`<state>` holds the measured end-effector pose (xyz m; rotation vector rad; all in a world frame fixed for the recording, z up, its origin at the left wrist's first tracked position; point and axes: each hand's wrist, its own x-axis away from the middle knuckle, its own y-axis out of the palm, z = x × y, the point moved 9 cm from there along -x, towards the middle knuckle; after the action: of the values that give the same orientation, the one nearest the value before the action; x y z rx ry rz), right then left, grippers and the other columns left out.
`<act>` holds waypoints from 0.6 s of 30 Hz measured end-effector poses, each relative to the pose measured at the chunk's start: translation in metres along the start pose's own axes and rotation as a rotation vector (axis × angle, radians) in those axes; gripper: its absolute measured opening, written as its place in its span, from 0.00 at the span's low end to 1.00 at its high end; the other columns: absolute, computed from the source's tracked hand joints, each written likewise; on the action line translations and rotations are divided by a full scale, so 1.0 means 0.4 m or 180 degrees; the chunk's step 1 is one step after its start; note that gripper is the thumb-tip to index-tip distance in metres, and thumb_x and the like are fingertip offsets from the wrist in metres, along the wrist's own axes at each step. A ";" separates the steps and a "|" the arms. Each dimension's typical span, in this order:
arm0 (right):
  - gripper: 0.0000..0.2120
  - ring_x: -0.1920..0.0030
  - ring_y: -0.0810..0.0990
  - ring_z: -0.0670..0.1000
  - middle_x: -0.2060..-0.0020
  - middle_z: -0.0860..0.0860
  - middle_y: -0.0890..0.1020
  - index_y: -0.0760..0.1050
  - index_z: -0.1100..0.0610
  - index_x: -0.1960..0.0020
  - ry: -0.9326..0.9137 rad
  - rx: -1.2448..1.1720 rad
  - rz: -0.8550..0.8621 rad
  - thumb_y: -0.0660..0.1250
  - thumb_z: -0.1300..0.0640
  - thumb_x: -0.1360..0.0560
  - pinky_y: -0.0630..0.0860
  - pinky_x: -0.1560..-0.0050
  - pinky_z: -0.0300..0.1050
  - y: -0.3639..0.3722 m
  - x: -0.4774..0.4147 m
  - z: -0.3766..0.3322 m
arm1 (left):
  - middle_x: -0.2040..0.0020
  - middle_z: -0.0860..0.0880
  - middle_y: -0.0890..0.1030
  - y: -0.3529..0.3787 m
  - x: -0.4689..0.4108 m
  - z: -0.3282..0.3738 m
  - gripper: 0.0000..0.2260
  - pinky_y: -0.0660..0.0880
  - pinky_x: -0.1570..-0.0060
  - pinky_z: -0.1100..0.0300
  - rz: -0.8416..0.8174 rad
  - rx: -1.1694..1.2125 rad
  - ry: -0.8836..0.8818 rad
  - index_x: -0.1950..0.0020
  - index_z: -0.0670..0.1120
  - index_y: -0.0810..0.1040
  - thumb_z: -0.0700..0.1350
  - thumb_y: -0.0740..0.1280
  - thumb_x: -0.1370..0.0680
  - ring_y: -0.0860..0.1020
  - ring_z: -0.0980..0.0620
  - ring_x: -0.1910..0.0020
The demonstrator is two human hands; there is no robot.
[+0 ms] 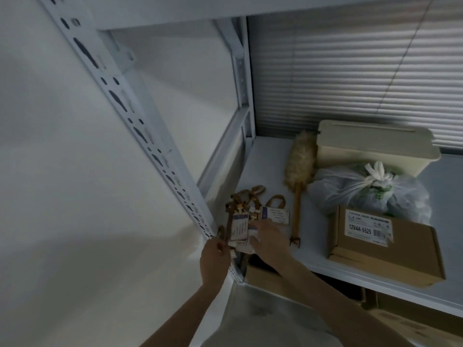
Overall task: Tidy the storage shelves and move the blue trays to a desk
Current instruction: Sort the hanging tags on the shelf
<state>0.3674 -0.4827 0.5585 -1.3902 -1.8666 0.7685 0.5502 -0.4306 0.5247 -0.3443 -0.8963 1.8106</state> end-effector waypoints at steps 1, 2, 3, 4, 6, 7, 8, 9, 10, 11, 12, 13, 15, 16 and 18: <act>0.19 0.33 0.71 0.54 0.31 0.52 0.68 0.68 0.49 0.30 -0.0281 0.0417 -0.0033 0.60 0.49 0.20 0.77 0.42 0.49 0.015 -0.006 -0.029 | 0.57 0.50 0.81 -0.006 0.000 -0.029 0.04 0.76 0.62 0.59 0.0026 0.0186 -0.0256 0.55 0.49 0.76 0.41 0.63 0.24 0.81 0.50 0.58; 0.21 0.30 0.67 0.57 0.26 0.53 0.63 0.66 0.48 0.28 -0.0475 0.0781 -0.0143 0.59 0.47 0.20 0.76 0.40 0.52 0.038 -0.014 -0.050 | 0.54 0.50 0.81 -0.013 -0.004 -0.052 0.04 0.73 0.61 0.61 0.0059 0.0307 -0.0475 0.54 0.49 0.76 0.40 0.64 0.24 0.81 0.48 0.54; 0.23 0.28 0.64 0.59 0.24 0.54 0.59 0.63 0.47 0.26 -0.0567 0.1099 -0.0306 0.58 0.45 0.20 0.76 0.39 0.54 0.063 -0.023 -0.060 | 0.51 0.49 0.81 -0.014 -0.010 -0.071 0.04 0.71 0.58 0.60 0.0064 0.0385 -0.0619 0.52 0.49 0.77 0.40 0.65 0.24 0.80 0.47 0.51; 0.25 0.27 0.62 0.61 0.22 0.56 0.55 0.60 0.46 0.25 -0.0627 0.1363 -0.0451 0.58 0.43 0.20 0.74 0.37 0.56 0.084 -0.032 -0.067 | 0.48 0.49 0.80 -0.014 -0.015 -0.081 0.05 0.71 0.55 0.59 0.0037 0.0447 -0.0669 0.49 0.48 0.76 0.42 0.65 0.23 0.79 0.47 0.49; 0.26 0.26 0.59 0.63 0.21 0.56 0.52 0.58 0.45 0.23 -0.0648 0.1780 -0.0695 0.56 0.41 0.20 0.70 0.35 0.58 0.117 -0.041 -0.058 | 0.43 0.49 0.78 -0.005 -0.025 -0.094 0.09 0.71 0.50 0.58 -0.0057 0.0504 -0.0694 0.42 0.47 0.76 0.46 0.66 0.22 0.78 0.47 0.45; 0.26 0.26 0.59 0.63 0.21 0.56 0.52 0.57 0.45 0.23 -0.0634 0.1896 -0.0753 0.56 0.41 0.19 0.69 0.34 0.59 0.125 -0.039 -0.051 | 0.41 0.49 0.77 -0.001 -0.030 -0.098 0.12 0.73 0.47 0.57 -0.0103 0.0532 -0.0724 0.40 0.47 0.76 0.49 0.67 0.22 0.78 0.47 0.43; 0.26 0.26 0.58 0.63 0.21 0.56 0.52 0.58 0.46 0.23 -0.0627 0.1943 -0.0737 0.55 0.41 0.19 0.69 0.34 0.58 0.126 -0.036 -0.046 | 0.40 0.49 0.77 0.001 -0.037 -0.103 0.15 0.74 0.44 0.56 -0.0121 0.0600 -0.0747 0.38 0.47 0.76 0.51 0.67 0.22 0.78 0.47 0.42; 0.26 0.26 0.59 0.63 0.21 0.57 0.54 0.59 0.46 0.23 -0.0620 0.1937 -0.0669 0.55 0.40 0.19 0.69 0.35 0.58 0.122 -0.034 -0.040 | 0.39 0.50 0.78 0.008 -0.044 -0.113 0.17 0.75 0.41 0.54 -0.0135 0.0669 -0.0778 0.37 0.47 0.76 0.53 0.68 0.23 0.78 0.48 0.41; 0.26 0.26 0.59 0.63 0.22 0.57 0.55 0.60 0.46 0.24 -0.0609 0.1921 -0.0606 0.55 0.40 0.19 0.70 0.36 0.58 0.118 -0.031 -0.034 | 0.39 0.51 0.78 0.011 -0.049 -0.117 0.18 0.75 0.39 0.52 -0.0143 0.0737 -0.0803 0.37 0.48 0.77 0.55 0.68 0.23 0.78 0.48 0.41; 0.25 0.27 0.60 0.63 0.22 0.57 0.56 0.61 0.47 0.25 -0.0594 0.1914 -0.0555 0.56 0.40 0.19 0.71 0.37 0.58 0.111 -0.029 -0.029 | 0.41 0.51 0.79 0.012 -0.053 -0.118 0.18 0.75 0.39 0.52 -0.0147 0.0786 -0.0851 0.39 0.48 0.78 0.56 0.68 0.24 0.79 0.50 0.42; 0.25 0.27 0.62 0.62 0.22 0.57 0.57 0.63 0.47 0.25 -0.0580 0.1914 -0.0509 0.56 0.40 0.20 0.72 0.38 0.58 0.106 -0.029 -0.022 | 0.44 0.51 0.81 0.009 -0.055 -0.112 0.16 0.76 0.41 0.53 -0.0132 0.0812 -0.0863 0.42 0.48 0.80 0.57 0.69 0.24 0.80 0.50 0.44; 0.25 0.28 0.63 0.62 0.23 0.56 0.58 0.64 0.47 0.26 -0.0560 0.1910 -0.0474 0.56 0.39 0.20 0.73 0.38 0.57 0.101 -0.028 -0.015 | 0.48 0.50 0.83 0.007 -0.056 -0.106 0.14 0.77 0.44 0.53 -0.0105 0.0857 -0.0856 0.48 0.47 0.82 0.56 0.69 0.24 0.81 0.50 0.48; 0.25 0.29 0.64 0.61 0.23 0.56 0.60 0.64 0.46 0.26 -0.0481 0.1897 -0.0458 0.57 0.39 0.21 0.72 0.38 0.56 0.092 -0.028 0.003 | 0.61 0.46 0.86 0.008 -0.061 -0.090 0.16 0.80 0.52 0.54 -0.0089 0.1004 -0.0839 0.61 0.43 0.83 0.57 0.69 0.27 0.83 0.50 0.58; 0.25 0.29 0.65 0.61 0.24 0.56 0.60 0.64 0.46 0.26 -0.0452 0.1909 -0.0454 0.57 0.39 0.21 0.72 0.37 0.56 0.086 -0.029 0.009 | 0.65 0.45 0.85 0.010 -0.063 -0.082 0.18 0.80 0.55 0.54 -0.0116 0.1028 -0.0880 0.64 0.42 0.83 0.57 0.68 0.29 0.83 0.50 0.61; 0.25 0.30 0.65 0.61 0.24 0.55 0.61 0.65 0.46 0.27 -0.0432 0.1905 -0.0424 0.58 0.38 0.21 0.72 0.37 0.56 0.078 -0.029 0.017 | 0.65 0.44 0.84 0.018 -0.073 -0.077 0.18 0.78 0.60 0.54 -0.0131 0.1030 -0.1020 0.64 0.41 0.83 0.56 0.69 0.31 0.83 0.47 0.62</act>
<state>0.3819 -0.4864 0.5278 -0.8440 -1.6125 1.2483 0.5763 -0.4449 0.4936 0.1730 -0.7993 1.9658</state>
